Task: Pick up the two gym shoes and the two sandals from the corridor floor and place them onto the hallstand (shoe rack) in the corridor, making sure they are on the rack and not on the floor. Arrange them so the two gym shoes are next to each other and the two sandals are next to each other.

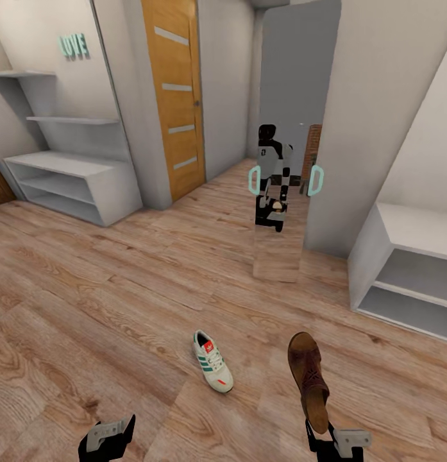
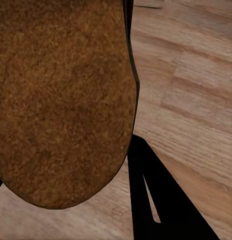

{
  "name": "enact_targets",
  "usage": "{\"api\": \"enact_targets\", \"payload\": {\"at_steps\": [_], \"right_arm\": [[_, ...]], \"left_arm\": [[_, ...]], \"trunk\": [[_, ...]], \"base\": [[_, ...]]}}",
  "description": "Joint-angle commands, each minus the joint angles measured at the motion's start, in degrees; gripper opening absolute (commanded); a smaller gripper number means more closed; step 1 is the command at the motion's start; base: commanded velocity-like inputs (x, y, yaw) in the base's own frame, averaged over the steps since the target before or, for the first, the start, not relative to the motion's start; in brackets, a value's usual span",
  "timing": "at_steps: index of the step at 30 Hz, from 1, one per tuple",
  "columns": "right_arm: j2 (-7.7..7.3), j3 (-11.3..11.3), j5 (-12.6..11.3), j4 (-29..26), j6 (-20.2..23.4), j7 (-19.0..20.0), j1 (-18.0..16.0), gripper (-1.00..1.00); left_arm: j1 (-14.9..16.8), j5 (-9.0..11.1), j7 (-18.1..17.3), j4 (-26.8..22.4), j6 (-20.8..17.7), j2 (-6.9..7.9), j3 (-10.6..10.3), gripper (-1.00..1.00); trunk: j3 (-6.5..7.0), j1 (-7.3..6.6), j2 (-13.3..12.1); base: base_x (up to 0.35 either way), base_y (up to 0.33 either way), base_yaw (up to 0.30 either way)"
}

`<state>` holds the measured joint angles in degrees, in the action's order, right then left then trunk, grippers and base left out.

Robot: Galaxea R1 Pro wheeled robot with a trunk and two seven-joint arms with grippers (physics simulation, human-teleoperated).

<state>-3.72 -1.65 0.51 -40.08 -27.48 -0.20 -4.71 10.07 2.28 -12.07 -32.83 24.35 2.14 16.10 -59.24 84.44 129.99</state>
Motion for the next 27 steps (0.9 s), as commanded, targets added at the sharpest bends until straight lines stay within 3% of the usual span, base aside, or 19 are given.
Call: {"api": "enact_targets", "payload": {"at_steps": [1,8,27], "right_arm": [[0.00,-0.02,-0.16,0.05,-0.12,-0.01,-0.03,-1.00],[0.02,-0.02,-0.16,0.10,-0.12,-0.01,-0.03,-1.00],[0.03,-0.02,-0.14,0.18,-0.11,0.00,-0.03,-1.00]], "left_arm": [[0.04,0.25,-0.54,0.05,0.08,-0.03,0.24,1.00],[0.04,0.28,-0.58,0.05,0.08,-0.03,0.24,1.00],[0.04,0.34,-0.57,0.05,0.08,-0.03,0.25,1.00]], "trunk": [[-0.04,-0.01,0.02],[-0.04,-0.01,0.02],[-0.04,-0.01,0.02]], "base": [[0.000,0.000,0.023],[0.000,0.000,0.174],[0.000,0.000,0.273]]}}
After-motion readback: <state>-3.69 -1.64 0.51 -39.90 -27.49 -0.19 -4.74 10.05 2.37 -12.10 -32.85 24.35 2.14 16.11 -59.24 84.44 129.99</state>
